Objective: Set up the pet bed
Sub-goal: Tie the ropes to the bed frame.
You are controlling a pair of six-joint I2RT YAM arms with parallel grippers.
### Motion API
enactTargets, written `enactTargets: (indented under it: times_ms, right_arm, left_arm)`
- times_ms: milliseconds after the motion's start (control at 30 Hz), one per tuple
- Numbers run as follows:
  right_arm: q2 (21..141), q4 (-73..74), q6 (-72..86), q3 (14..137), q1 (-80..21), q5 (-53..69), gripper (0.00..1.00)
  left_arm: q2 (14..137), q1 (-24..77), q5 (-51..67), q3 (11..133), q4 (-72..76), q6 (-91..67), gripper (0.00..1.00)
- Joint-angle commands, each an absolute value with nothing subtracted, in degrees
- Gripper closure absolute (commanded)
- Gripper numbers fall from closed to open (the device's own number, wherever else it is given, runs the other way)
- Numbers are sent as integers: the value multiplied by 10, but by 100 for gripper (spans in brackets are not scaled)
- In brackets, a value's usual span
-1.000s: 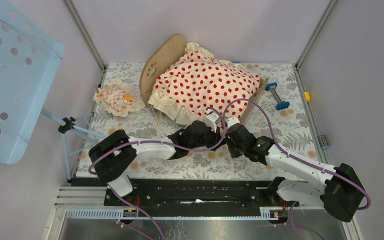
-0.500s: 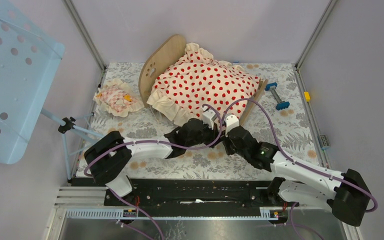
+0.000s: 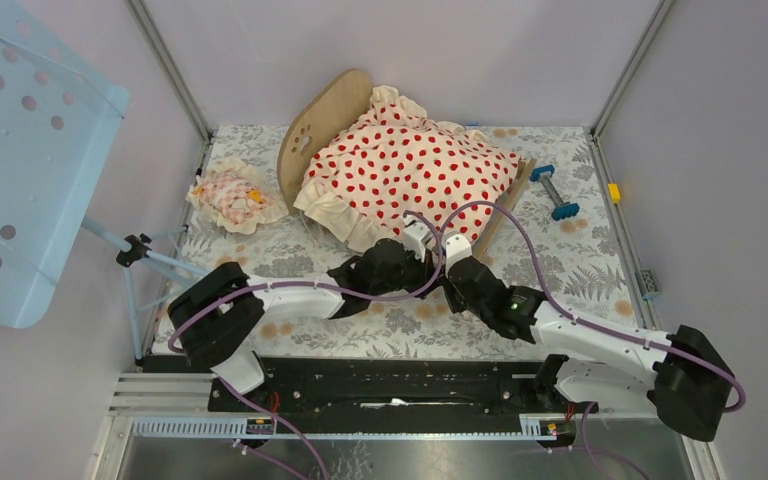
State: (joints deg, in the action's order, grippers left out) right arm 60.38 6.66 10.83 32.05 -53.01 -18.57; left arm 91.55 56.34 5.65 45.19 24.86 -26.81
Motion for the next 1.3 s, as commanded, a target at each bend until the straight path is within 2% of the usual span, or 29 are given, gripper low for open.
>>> enactTargets:
  times_ms: [0, 200, 467, 833, 967, 1033, 1200, 1267]
  right_arm:
    - [631, 74, 122, 356, -537, -237, 100]
    - [630, 47, 123, 346, -538, -269, 100]
    - [624, -72, 99, 294, -538, -261, 100]
    - [638, -96, 99, 264, -538, -238, 100]
    - [629, -108, 100, 252, -538, -242, 100]
    - [626, -110, 102, 249, -538, -247, 100]
    - [630, -113, 104, 248, -538, -251, 100]
    - [632, -114, 103, 248, -538, -253, 100]
  left_arm:
    - [888, 560, 65, 441, 263, -265, 100]
    - [889, 559, 69, 436, 264, -265, 100]
    - [891, 559, 74, 439, 264, -266, 100]
    - [882, 558, 74, 440, 260, -267, 99]
    - [880, 556, 74, 441, 256, -270, 84]
    - [877, 555, 74, 439, 254, -272, 73]
    - [863, 553, 69, 434, 245, -272, 61]
    - [859, 551, 67, 432, 238, -272, 59]
